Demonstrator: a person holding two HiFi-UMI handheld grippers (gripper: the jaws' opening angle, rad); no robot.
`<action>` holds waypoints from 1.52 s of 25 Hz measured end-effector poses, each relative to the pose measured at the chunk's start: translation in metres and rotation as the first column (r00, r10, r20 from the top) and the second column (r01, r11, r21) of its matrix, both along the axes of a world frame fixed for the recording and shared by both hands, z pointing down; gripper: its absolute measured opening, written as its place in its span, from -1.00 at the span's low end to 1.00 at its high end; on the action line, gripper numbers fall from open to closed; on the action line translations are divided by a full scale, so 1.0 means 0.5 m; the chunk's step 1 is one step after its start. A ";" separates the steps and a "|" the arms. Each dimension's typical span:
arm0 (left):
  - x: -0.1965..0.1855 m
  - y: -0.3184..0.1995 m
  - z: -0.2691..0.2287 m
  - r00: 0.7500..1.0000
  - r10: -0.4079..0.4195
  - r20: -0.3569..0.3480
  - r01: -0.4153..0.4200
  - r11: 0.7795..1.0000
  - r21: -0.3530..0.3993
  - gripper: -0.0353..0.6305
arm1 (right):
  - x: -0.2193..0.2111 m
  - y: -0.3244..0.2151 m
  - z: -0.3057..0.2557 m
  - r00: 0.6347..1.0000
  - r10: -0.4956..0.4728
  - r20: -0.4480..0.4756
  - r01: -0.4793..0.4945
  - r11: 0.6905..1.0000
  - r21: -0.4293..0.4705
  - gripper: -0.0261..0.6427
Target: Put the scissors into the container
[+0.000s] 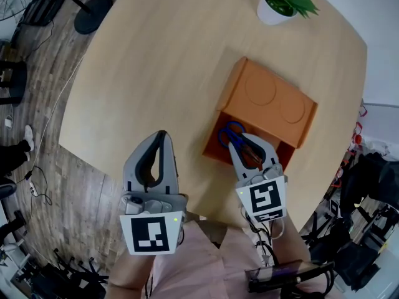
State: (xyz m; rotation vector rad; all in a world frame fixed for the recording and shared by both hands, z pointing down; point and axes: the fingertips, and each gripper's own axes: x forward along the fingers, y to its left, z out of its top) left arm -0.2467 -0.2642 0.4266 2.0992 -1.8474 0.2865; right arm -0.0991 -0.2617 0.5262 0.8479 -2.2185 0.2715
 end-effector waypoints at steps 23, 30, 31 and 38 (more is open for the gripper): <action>0.254 0.135 -0.338 0.979 0.190 0.074 -0.203 0.924 0.323 -0.88 | 0.154 0.096 -0.443 0.910 0.114 0.400 -0.260 0.907 0.332 -0.80; 0.357 0.165 -0.435 0.960 0.261 0.103 -0.280 0.865 0.417 -0.88 | 0.248 0.146 -0.572 0.877 0.133 0.462 -0.364 0.810 0.459 -0.92; 0.369 0.169 -0.443 0.958 0.266 0.105 -0.285 0.859 0.425 -0.88 | 0.260 0.153 -0.583 0.873 0.136 0.468 -0.377 0.797 0.471 -0.92; 0.432 0.202 -0.466 0.948 0.294 0.120 -0.317 0.839 0.442 -0.88 | 0.321 0.193 -0.622 0.860 0.156 0.486 -0.425 0.747 0.511 -0.92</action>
